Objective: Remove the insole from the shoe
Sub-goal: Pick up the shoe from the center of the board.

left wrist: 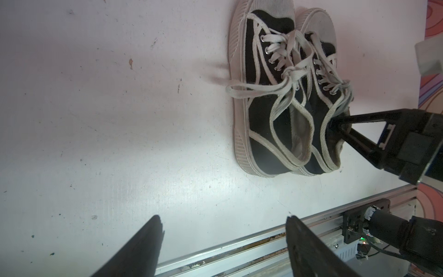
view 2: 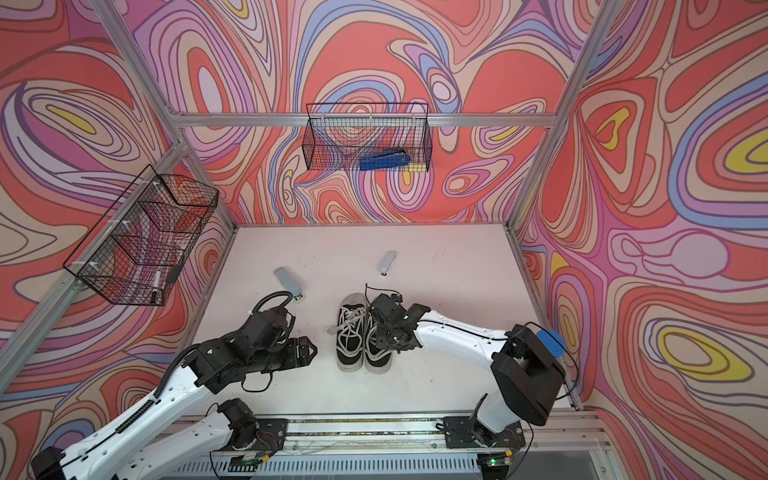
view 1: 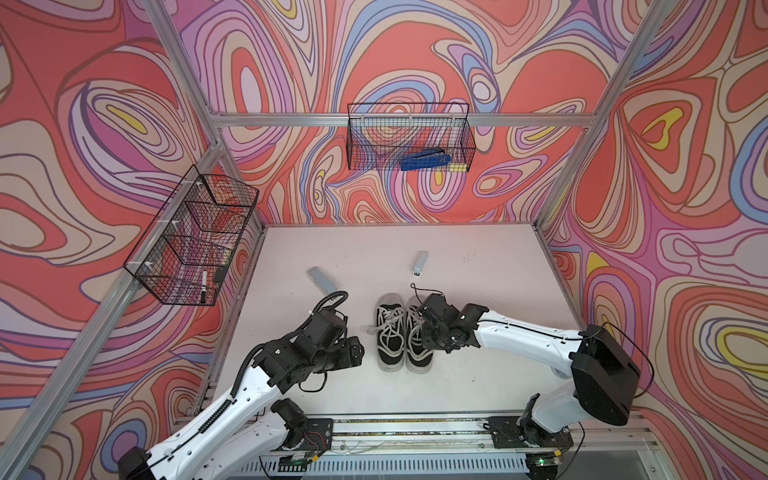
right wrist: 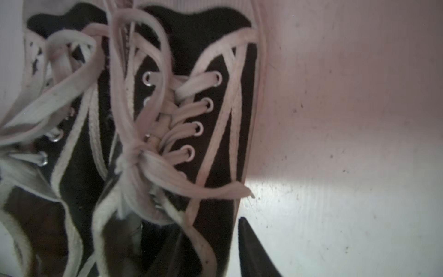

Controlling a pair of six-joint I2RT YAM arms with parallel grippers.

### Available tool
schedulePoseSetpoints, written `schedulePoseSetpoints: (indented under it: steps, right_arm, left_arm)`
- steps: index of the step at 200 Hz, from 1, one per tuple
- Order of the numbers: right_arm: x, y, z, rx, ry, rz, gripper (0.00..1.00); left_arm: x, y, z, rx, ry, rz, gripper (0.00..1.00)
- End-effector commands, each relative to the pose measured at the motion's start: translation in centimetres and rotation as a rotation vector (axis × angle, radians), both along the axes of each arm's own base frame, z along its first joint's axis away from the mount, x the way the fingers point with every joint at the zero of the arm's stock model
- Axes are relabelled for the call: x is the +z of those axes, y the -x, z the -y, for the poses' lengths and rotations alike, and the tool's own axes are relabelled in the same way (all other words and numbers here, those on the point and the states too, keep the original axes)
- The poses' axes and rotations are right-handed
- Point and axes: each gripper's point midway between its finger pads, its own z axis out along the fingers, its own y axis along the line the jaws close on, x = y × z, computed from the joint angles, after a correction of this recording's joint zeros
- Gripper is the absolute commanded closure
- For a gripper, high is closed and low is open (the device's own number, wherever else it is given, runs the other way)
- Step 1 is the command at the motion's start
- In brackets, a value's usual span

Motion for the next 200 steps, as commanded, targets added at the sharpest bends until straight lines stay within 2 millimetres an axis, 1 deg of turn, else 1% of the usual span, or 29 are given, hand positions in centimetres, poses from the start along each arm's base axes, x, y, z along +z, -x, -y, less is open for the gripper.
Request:
schedulePoseSetpoints:
  steps: [1, 30, 50, 71, 86, 101, 136, 157, 179, 194, 200]
  right_arm:
    - [0.5, -1.4, 0.4, -0.02, 0.058, 0.056, 0.75]
    - [0.6, -1.7, 0.5, -0.025, 0.072, 0.064, 0.91]
    - [0.8, -1.5, 1.0, -0.045, 0.078, 0.072, 0.99]
    - [1.3, -1.3, 1.4, -0.063, 0.064, 0.076, 1.0]
    - [1.7, -1.1, 1.7, -0.077, 0.059, 0.083, 1.0]
    - [1.9, -1.0, 2.0, -0.086, 0.057, 0.086, 1.0]
    - [2.0, -0.8, 2.2, -0.091, 0.058, 0.083, 1.0]
    - [2.0, -0.6, 2.3, -0.099, 0.05, 0.082, 1.0]
    - [2.1, -0.5, 2.6, -0.109, 0.047, 0.087, 1.0]
    - [2.0, -0.4, 2.8, -0.115, 0.048, 0.087, 1.0]
    - [1.9, -0.4, 2.9, -0.118, 0.047, 0.089, 1.0]
  left_arm:
    - [0.8, -1.2, 0.6, 0.033, -0.007, 0.028, 0.2]
    - [0.5, -2.5, 3.1, -0.02, 0.011, 0.01, 0.27]
    - [-0.3, -3.1, 4.6, -0.058, 0.006, -0.016, 0.28]
    - [-0.9, -3.6, 6.3, -0.091, 0.025, -0.028, 0.28]
    - [-1.1, -3.9, 7.1, -0.115, 0.018, -0.031, 0.29]
    - [-1.2, -4.3, 7.8, -0.137, 0.011, -0.033, 0.32]
    - [-2.8, -5.4, 7.5, -0.135, -0.085, -0.045, 0.39]
    - [-4.4, -5.7, 7.2, -0.13, -0.137, -0.074, 0.42]
    - [-5.8, -5.8, 7.4, -0.138, -0.159, -0.095, 0.46]
    - [-6.4, -6.1, 7.6, -0.142, -0.165, -0.095, 0.53]
    - [-6.5, -6.2, 7.7, -0.148, -0.166, -0.092, 0.57]
